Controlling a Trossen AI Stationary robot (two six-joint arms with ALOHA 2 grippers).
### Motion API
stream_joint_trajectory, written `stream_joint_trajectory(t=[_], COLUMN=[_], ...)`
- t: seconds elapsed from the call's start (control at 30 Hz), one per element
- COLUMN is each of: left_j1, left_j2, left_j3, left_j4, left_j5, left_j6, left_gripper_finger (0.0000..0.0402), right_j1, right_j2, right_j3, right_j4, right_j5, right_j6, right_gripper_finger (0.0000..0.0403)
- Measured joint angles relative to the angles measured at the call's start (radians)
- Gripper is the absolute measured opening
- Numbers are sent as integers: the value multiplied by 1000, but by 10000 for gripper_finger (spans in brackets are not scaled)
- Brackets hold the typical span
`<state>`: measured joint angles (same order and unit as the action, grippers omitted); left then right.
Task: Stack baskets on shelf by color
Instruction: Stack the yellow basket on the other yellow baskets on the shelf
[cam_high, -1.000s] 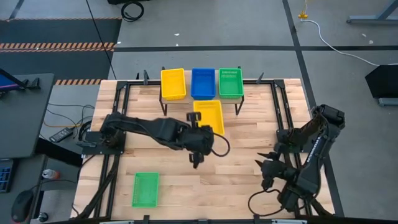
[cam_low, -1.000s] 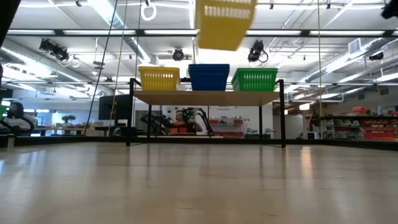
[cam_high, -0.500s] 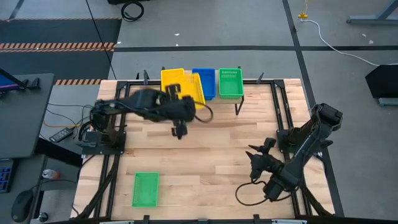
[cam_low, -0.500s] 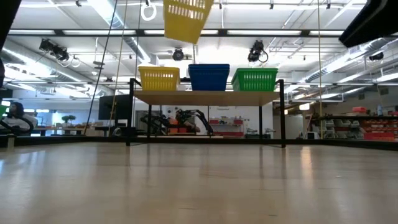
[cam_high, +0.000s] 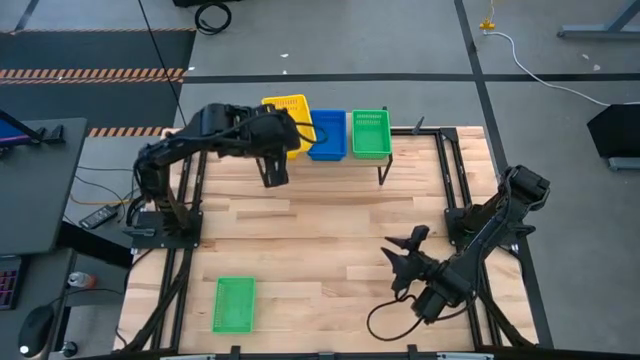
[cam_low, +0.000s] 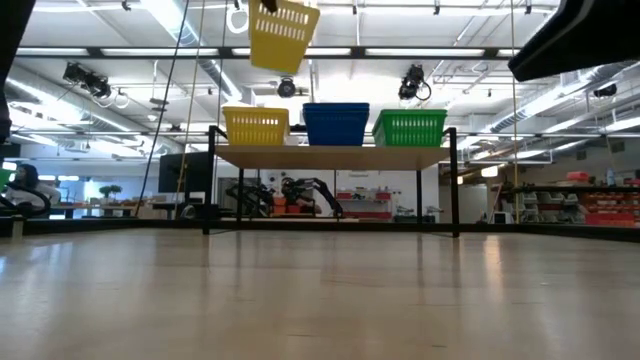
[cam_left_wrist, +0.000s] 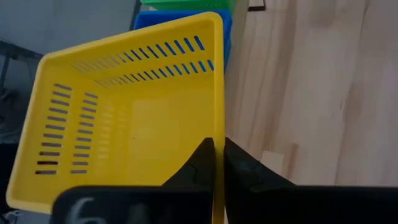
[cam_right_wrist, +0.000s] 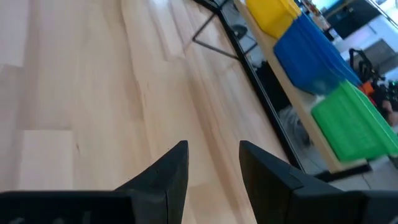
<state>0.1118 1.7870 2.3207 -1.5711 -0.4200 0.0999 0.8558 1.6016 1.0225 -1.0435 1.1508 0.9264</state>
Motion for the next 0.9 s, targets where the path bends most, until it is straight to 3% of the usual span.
stream_joint_trajectory(t=[0.3, 0.43, 0.53, 0.73, 0.9], left_j1=[100, 131, 139, 139, 139], left_j2=[0, 0, 0, -3, -3], left_j3=[0, 0, 0, 0, 0], left_j4=[0, 0, 0, 0, 0], left_j5=[40, 40, 41, 81, 128], left_j6=[35, 17, 17, 17, 24], left_gripper_finger=[13, 13, 13, 13, 13], right_j1=[-3, -41, -106, -274, -368], right_j2=[0, 0, 0, 0, -1], right_j3=[0, 0, 0, 0, 0], right_j4=[209, 369, 510, 746, 868], right_j5=[1, -26, -148, -577, -677], right_j6=[-245, -447, -640, -951, -1058], right_gripper_finger=[149, 149, 149, 149, 149])
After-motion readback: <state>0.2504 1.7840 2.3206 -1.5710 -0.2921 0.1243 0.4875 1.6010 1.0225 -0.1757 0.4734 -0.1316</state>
